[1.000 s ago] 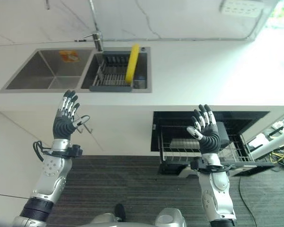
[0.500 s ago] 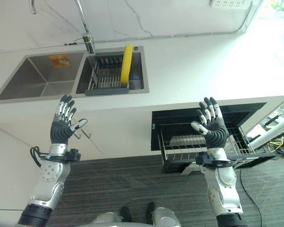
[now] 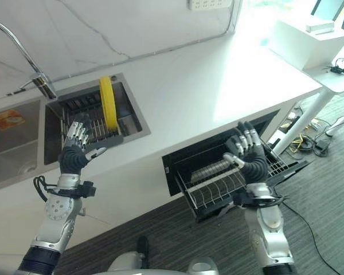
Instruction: Place the dishes in the dishwasher.
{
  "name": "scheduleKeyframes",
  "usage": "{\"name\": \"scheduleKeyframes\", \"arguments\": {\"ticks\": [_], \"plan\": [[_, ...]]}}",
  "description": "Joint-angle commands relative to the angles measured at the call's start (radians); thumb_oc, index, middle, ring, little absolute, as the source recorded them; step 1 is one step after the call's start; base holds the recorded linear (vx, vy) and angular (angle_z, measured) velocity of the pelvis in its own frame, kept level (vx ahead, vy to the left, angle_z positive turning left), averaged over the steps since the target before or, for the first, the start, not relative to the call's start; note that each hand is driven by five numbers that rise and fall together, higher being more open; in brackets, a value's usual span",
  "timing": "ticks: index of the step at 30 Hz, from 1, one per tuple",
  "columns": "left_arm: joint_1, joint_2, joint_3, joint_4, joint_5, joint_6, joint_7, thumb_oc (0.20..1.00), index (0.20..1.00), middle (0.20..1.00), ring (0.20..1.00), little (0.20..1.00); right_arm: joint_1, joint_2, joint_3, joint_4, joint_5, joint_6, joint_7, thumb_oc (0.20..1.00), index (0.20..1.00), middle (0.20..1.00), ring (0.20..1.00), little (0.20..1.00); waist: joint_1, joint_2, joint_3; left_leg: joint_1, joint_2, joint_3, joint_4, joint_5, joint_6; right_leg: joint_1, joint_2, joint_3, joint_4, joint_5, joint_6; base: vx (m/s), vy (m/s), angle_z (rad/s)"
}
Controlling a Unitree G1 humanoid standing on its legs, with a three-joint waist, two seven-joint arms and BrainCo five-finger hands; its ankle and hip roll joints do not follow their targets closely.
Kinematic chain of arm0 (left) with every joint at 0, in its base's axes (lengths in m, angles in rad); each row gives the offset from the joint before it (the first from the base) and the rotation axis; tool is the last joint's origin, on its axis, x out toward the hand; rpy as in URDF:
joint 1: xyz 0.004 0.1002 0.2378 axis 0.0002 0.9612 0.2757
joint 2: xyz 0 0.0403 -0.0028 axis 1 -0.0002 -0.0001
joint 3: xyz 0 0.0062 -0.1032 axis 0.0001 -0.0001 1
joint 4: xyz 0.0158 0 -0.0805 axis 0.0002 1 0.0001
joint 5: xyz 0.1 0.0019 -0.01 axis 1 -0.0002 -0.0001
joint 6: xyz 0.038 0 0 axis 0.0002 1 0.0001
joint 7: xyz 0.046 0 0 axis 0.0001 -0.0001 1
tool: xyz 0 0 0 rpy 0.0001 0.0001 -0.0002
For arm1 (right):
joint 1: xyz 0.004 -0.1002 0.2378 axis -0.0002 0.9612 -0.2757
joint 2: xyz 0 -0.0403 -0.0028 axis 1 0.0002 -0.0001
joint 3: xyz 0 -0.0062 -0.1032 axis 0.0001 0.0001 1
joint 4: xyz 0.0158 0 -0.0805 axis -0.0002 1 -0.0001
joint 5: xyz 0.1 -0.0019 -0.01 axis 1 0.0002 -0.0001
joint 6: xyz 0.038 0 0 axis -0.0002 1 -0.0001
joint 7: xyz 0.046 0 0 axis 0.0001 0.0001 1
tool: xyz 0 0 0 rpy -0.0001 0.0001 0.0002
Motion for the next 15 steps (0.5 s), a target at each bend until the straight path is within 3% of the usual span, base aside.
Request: {"name": "scheduleKeyframes", "arguments": {"ticks": [1, 3, 15], "plan": [[0.027, 0.038, 0.031, -0.078, 0.06, -0.036, 0.0, 1.0, 1.0, 1.0, 1.0, 1.0, -0.051, -0.042, -0.015, -0.06, -0.007, -0.027, 0.032, 1.0, 1.0, 1.0, 1.0, 1.0, 0.054, 0.036, -0.049, 0.071, 0.066, 0.041, -0.032, -0.127, -0.029, -0.054, 0.034, -0.119, -0.072, 0.011, 0.003, 0.06, 0.038, -0.38], [0.039, 0.047, 0.035, -0.091, 0.059, -0.042, 0.001, 1.0, 1.0, 1.0, 1.0, 1.0, -0.064, -0.039, -0.005, -0.063, -0.019, -0.021, 0.028, 1.0, 1.0, 1.0, 1.0, 1.0, 0.071, 0.034, -0.045, 0.074, 0.068, 0.057, -0.045, -0.127, -0.026, -0.059, 0.011, -0.15, -0.089, 0.031, 0.016, -0.02, 0.003, -0.7], [0.077, 0.066, -0.018, -0.086, 0.083, -0.067, -0.105, 1.0, 1.0, 1.0, 1.0, 1.0, -0.111, -0.061, 0.029, -0.072, -0.027, -0.062, -0.026, 1.0, 1.0, 1.0, 1.0, 1.0, 0.125, 0.003, -0.048, 0.026, 0.068, 0.081, -0.058, -0.108, -0.034, -0.002, -0.009, -0.199, -0.245, 0.091, 0.027, -0.05, -0.043, -0.06]]}}
